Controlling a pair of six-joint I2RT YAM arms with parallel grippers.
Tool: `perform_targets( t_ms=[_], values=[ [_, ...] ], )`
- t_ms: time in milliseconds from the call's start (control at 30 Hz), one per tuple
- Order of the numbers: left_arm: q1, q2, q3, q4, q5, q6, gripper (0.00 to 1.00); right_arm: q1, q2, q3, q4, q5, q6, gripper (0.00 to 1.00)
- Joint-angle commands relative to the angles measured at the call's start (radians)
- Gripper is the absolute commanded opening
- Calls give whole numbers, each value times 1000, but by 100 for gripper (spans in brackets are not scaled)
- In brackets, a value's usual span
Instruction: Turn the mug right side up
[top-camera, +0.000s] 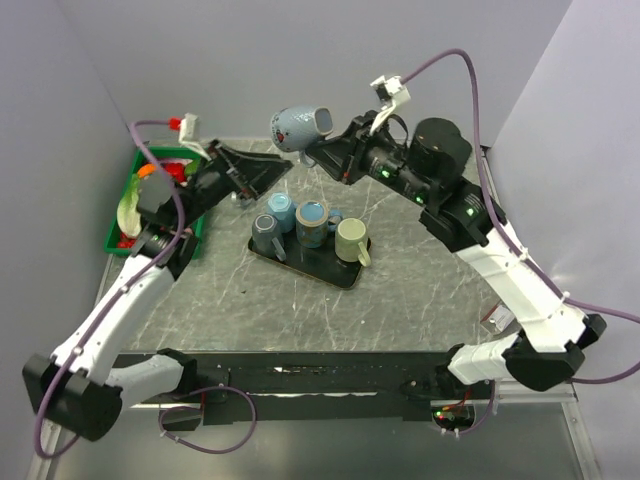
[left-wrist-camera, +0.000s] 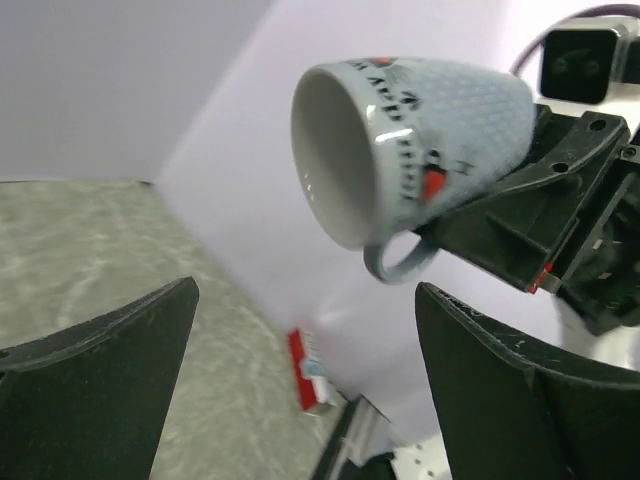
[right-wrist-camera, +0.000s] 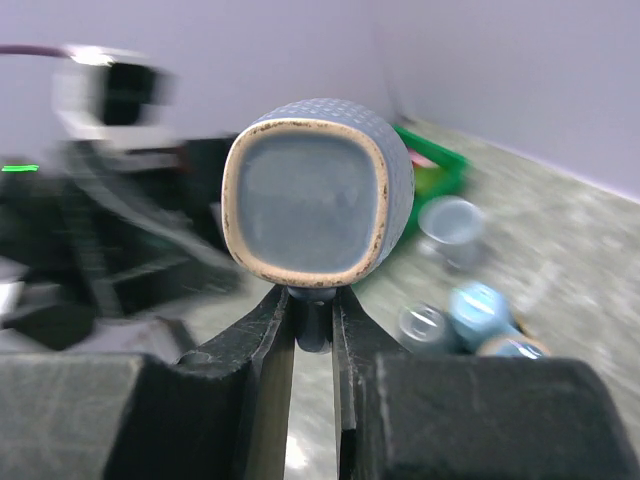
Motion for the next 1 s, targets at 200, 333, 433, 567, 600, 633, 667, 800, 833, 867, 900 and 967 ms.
perform_targets(
  t_ms=[200,333,433,567,600,633,667,800,833,867,900,967],
  values=[
    [-109,97,125,379,210,-152,99,-4,-119,-85,368,-193,204,0],
    [-126,119,146,419,234,-183,89,-3,-123,-103,384,-214,218,0],
    [-135,120,151,422,218,-186,82,-3,-123,-121,416,-217,224,0],
    [-138,117,146,436,185,-198,74,-3,-125,-149,444,-217,227,0],
    [-140,119,145,439,178,-203,72,-4,-123,-152,448,-217,229,0],
    [-140,119,140,446,166,-207,66,-3,-122,-163,454,-219,229,0],
    [-140,119,137,454,161,-212,63,-4,-120,-169,467,-219,230,0],
    [-144,114,128,449,141,-192,42,-4,-122,-186,473,-213,232,0],
    [-144,108,125,448,138,-177,35,-3,-122,-189,473,-211,230,0],
    [-144,104,123,434,129,-168,31,-3,-123,-192,473,-208,230,0],
    [-144,101,123,422,126,-157,27,-4,-126,-195,474,-207,229,0],
    [-144,93,125,382,118,-125,12,-4,-126,-201,473,-200,224,0]
  ],
)
